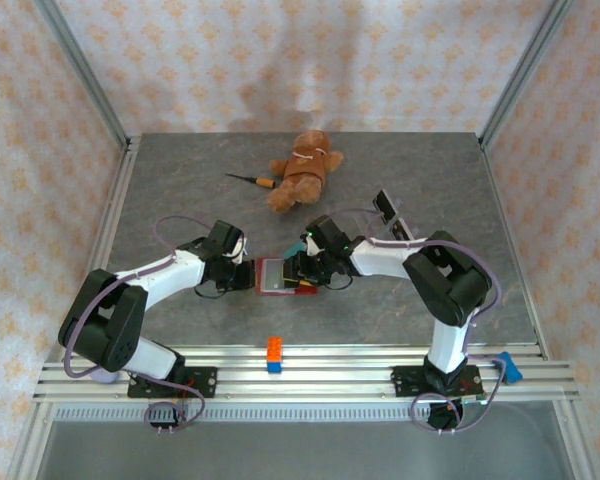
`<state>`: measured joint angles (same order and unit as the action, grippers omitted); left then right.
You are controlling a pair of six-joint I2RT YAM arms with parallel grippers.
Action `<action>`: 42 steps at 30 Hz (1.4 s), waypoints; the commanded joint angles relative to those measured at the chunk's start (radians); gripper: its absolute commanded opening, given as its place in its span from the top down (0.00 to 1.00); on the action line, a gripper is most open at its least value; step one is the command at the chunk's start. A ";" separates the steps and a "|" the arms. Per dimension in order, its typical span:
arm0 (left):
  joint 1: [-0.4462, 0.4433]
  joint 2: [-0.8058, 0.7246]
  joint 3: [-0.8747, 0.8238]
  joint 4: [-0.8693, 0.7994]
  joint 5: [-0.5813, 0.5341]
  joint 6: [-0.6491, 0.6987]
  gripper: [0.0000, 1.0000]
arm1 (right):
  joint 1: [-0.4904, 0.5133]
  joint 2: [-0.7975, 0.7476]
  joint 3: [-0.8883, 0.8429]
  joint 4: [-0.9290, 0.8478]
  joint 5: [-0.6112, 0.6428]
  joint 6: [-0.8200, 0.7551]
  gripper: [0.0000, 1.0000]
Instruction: Put the credit cards into the card holder
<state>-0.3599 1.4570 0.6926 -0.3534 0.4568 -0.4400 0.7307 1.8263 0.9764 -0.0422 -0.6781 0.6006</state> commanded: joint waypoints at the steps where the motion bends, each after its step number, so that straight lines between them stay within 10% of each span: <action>1: 0.002 -0.009 -0.018 0.012 -0.004 -0.008 0.93 | -0.001 -0.019 0.026 -0.130 0.075 -0.050 0.56; 35: -0.034 0.050 -0.053 0.327 0.143 -0.169 0.93 | 0.010 -0.069 0.109 -0.267 0.313 -0.174 0.47; 42: -0.036 0.096 -0.032 0.319 0.124 -0.168 0.94 | 0.010 -0.069 0.104 -0.244 0.291 -0.186 0.61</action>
<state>-0.3912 1.5330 0.6468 -0.0582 0.5945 -0.6025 0.7345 1.7802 1.0752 -0.2974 -0.3996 0.4320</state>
